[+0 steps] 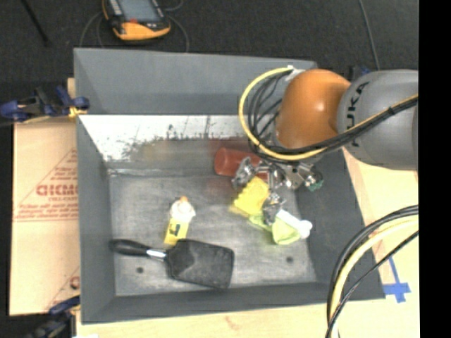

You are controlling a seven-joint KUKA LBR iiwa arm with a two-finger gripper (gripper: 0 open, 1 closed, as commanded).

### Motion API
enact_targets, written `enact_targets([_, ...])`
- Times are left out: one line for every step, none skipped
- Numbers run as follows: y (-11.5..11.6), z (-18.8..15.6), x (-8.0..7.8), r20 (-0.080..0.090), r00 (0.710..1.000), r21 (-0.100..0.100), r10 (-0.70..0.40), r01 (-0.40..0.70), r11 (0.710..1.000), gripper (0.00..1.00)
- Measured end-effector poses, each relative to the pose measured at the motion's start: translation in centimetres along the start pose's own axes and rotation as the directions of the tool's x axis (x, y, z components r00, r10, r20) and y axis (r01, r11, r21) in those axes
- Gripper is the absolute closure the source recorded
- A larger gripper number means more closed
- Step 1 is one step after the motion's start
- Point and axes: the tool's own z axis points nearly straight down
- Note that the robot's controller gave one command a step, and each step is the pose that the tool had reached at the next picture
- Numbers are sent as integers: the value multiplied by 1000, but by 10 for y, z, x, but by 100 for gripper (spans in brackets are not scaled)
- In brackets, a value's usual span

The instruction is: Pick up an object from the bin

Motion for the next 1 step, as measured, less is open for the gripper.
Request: enact_targets([28, -13, 8, 2, 995, 2, 104, -104, 995, 100])
